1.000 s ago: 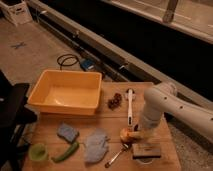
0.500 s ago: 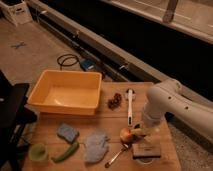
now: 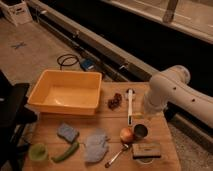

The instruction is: Place banana in plastic cup

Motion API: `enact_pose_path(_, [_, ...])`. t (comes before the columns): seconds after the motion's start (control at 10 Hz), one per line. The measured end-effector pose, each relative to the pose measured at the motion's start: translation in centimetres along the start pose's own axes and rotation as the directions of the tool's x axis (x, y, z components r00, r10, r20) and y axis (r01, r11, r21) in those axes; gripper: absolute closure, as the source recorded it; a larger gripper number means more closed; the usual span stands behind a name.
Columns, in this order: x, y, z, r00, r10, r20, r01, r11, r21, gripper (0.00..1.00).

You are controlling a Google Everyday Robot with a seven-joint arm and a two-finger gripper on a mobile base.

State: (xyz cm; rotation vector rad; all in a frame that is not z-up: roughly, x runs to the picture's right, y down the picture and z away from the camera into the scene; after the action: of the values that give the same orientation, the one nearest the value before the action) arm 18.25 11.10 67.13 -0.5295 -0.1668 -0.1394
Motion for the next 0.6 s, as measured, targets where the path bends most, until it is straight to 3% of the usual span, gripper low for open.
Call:
enact_pose_path(0.1, [-0.9, -0.3, 0.0, 0.999, -0.033, 0.019, 0.032, 0.999, 0.007, 1.00])
enact_pose_path(0.3, [-5.1, -1.5, 0.2, 0.987, -0.141, 0.072, 0.140, 0.990, 0.018, 1.00])
enact_pose_path(0.4, [-7.6, -1.8, 0.4, 0.975, -0.199, 0.097, 0.198, 0.980, 0.021, 1.00])
enact_pose_path(0.6, [-12.8, -2.2, 1.0, 0.936, -0.320, 0.144, 0.320, 0.947, 0.023, 1.00])
